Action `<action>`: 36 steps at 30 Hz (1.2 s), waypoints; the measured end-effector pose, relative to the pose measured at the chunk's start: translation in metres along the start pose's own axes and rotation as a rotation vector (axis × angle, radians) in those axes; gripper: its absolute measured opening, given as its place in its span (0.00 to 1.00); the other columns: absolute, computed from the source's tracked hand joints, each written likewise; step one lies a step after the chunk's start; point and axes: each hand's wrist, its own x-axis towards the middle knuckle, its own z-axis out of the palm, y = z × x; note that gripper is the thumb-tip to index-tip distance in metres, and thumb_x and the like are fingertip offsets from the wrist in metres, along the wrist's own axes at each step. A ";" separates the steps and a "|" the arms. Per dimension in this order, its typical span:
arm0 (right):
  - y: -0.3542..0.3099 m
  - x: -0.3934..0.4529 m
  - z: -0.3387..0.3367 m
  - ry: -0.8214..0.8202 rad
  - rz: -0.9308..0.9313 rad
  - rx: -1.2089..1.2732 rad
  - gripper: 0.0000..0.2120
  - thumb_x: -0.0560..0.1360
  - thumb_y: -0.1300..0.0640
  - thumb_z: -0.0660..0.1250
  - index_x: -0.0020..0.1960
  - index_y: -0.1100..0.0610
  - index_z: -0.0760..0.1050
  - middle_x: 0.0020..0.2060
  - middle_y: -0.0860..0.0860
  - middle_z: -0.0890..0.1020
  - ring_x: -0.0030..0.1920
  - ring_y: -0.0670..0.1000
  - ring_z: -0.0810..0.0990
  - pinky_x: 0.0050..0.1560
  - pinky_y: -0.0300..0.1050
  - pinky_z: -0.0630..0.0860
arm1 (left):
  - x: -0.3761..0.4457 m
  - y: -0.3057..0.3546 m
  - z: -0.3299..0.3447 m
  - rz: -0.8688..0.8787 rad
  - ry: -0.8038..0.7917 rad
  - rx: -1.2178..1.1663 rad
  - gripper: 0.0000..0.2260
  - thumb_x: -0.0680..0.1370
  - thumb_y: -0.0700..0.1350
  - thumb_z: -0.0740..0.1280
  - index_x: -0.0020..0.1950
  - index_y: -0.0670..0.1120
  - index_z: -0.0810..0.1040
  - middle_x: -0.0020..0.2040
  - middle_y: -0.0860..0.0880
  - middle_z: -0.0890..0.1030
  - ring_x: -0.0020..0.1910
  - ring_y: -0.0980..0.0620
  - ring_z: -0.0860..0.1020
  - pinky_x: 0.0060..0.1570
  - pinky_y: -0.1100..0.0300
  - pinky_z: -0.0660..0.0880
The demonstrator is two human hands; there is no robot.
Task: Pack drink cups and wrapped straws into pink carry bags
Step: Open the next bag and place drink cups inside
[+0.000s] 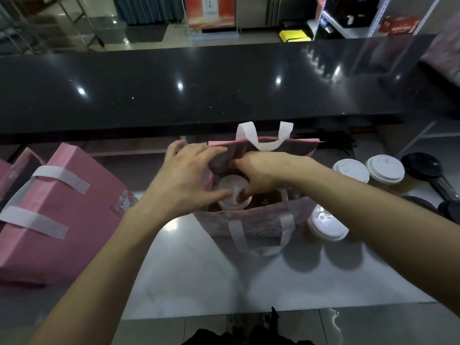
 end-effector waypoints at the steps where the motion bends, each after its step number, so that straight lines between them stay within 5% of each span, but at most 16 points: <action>1: 0.004 -0.013 -0.008 0.039 0.000 0.048 0.30 0.76 0.40 0.77 0.74 0.48 0.75 0.60 0.48 0.83 0.58 0.53 0.81 0.55 0.50 0.78 | 0.002 0.002 -0.004 0.016 0.096 -0.002 0.34 0.74 0.67 0.76 0.76 0.53 0.78 0.68 0.49 0.82 0.72 0.44 0.76 0.78 0.44 0.64; 4: 0.018 -0.059 -0.024 0.275 0.047 0.238 0.11 0.82 0.52 0.69 0.63 0.47 0.83 0.54 0.46 0.86 0.54 0.51 0.83 0.54 0.48 0.79 | 0.013 0.010 -0.013 0.028 0.240 -0.010 0.17 0.77 0.57 0.78 0.63 0.52 0.86 0.52 0.52 0.83 0.53 0.48 0.79 0.60 0.48 0.75; 7: 0.034 -0.108 -0.021 0.619 0.157 0.501 0.15 0.78 0.64 0.64 0.48 0.48 0.85 0.42 0.44 0.87 0.42 0.47 0.85 0.47 0.46 0.82 | 0.029 0.033 -0.014 0.077 0.207 -0.072 0.15 0.78 0.56 0.77 0.62 0.53 0.86 0.50 0.55 0.82 0.49 0.54 0.80 0.53 0.52 0.80; 9: 0.047 -0.133 -0.004 0.723 0.279 0.531 0.16 0.76 0.67 0.62 0.47 0.50 0.84 0.41 0.44 0.87 0.42 0.47 0.85 0.47 0.45 0.82 | 0.041 0.052 -0.010 0.138 0.159 -0.080 0.13 0.79 0.56 0.77 0.61 0.55 0.86 0.50 0.57 0.81 0.49 0.56 0.80 0.50 0.53 0.82; 12: 0.067 -0.157 0.031 0.503 0.522 0.353 0.17 0.75 0.60 0.66 0.61 0.51 0.83 0.54 0.48 0.87 0.56 0.53 0.85 0.57 0.49 0.81 | 0.059 0.079 0.000 0.201 0.085 -0.078 0.12 0.79 0.55 0.77 0.60 0.55 0.86 0.50 0.57 0.82 0.49 0.55 0.81 0.49 0.54 0.81; 17: 0.067 -0.157 0.085 -0.031 0.590 0.232 0.47 0.67 0.40 0.80 0.81 0.51 0.66 0.73 0.54 0.77 0.71 0.59 0.78 0.67 0.55 0.79 | 0.074 0.102 0.006 0.235 0.002 -0.060 0.11 0.80 0.56 0.75 0.61 0.55 0.87 0.50 0.56 0.86 0.51 0.53 0.83 0.52 0.49 0.83; 21: 0.068 -0.141 0.094 -0.024 0.565 0.117 0.31 0.75 0.43 0.74 0.73 0.54 0.72 0.67 0.58 0.79 0.66 0.61 0.80 0.61 0.53 0.79 | 0.070 0.089 0.003 0.205 -0.044 -0.051 0.07 0.80 0.54 0.76 0.57 0.56 0.87 0.47 0.58 0.85 0.48 0.55 0.83 0.50 0.49 0.84; 26: 0.075 -0.164 0.015 0.308 0.573 0.066 0.39 0.65 0.28 0.73 0.68 0.51 0.73 0.56 0.53 0.78 0.56 0.59 0.80 0.56 0.54 0.78 | 0.052 0.042 -0.003 0.155 -0.202 -0.006 0.04 0.79 0.53 0.78 0.51 0.58 0.84 0.46 0.61 0.83 0.46 0.62 0.82 0.49 0.56 0.84; 29: 0.073 -0.172 -0.045 0.607 0.495 0.142 0.45 0.63 0.24 0.65 0.71 0.50 0.72 0.57 0.50 0.75 0.54 0.57 0.76 0.54 0.53 0.73 | 0.046 0.022 -0.002 0.123 -0.267 0.035 0.09 0.77 0.54 0.80 0.54 0.60 0.83 0.54 0.60 0.84 0.54 0.59 0.82 0.54 0.59 0.83; 31: 0.065 -0.166 -0.071 0.717 0.390 0.251 0.43 0.66 0.25 0.63 0.73 0.50 0.72 0.59 0.49 0.75 0.56 0.54 0.75 0.55 0.53 0.72 | 0.045 0.012 0.000 0.137 -0.241 0.075 0.23 0.72 0.60 0.82 0.65 0.59 0.82 0.65 0.58 0.82 0.65 0.55 0.79 0.67 0.54 0.79; 33: 0.057 -0.156 -0.081 0.724 0.289 0.334 0.40 0.68 0.26 0.65 0.72 0.50 0.73 0.59 0.48 0.78 0.56 0.52 0.76 0.55 0.51 0.73 | 0.045 0.008 0.002 0.150 -0.214 0.119 0.43 0.67 0.69 0.81 0.79 0.59 0.73 0.79 0.55 0.72 0.80 0.50 0.68 0.83 0.47 0.63; 36: 0.043 -0.137 -0.078 0.556 0.199 0.390 0.40 0.67 0.23 0.69 0.68 0.48 0.75 0.54 0.44 0.79 0.53 0.48 0.79 0.51 0.47 0.77 | 0.047 0.000 0.006 0.145 -0.215 0.140 0.61 0.63 0.78 0.77 0.88 0.59 0.53 0.88 0.51 0.55 0.88 0.47 0.48 0.86 0.43 0.40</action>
